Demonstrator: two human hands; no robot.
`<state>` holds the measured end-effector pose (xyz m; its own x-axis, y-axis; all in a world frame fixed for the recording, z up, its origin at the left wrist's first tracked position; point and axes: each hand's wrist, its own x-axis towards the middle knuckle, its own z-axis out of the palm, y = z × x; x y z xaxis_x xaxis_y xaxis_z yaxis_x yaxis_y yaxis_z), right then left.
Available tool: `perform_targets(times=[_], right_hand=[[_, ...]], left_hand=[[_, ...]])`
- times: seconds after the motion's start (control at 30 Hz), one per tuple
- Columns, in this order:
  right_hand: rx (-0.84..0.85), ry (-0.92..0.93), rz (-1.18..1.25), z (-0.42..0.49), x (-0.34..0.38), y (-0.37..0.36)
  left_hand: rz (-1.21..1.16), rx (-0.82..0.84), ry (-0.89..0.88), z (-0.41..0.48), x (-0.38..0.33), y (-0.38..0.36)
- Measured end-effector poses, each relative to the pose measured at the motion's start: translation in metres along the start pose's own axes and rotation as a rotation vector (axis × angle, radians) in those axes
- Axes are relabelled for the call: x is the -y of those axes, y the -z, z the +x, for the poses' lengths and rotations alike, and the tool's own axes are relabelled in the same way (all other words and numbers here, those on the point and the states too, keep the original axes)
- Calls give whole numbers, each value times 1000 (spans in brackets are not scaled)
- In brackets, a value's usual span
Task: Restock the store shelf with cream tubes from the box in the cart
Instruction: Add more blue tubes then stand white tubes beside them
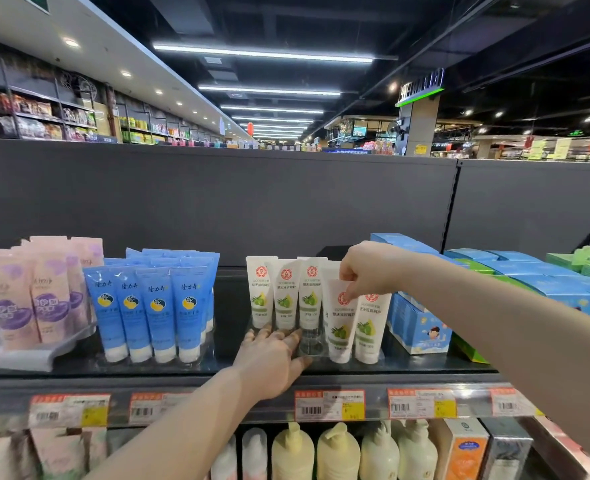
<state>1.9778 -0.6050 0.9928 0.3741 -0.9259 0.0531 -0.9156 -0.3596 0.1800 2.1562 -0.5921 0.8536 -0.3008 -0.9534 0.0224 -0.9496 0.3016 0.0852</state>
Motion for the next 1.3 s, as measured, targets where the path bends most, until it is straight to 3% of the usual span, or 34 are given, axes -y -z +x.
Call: perform_targets(times=[0.47, 0.6, 1.17, 1.3], right_hand=[[-13, 13, 172, -11, -12, 3], [54, -97, 94, -12, -26, -3], [3, -189, 18, -23, -13, -10], [-94, -224, 39, -41, -5, -15]], left_hand=[[-5, -13, -25, -3, 3, 0], [-22, 8, -12, -2, 2, 2], [-64, 41, 5, -6, -1, 9], [-121, -100, 13, -13, -4, 19]])
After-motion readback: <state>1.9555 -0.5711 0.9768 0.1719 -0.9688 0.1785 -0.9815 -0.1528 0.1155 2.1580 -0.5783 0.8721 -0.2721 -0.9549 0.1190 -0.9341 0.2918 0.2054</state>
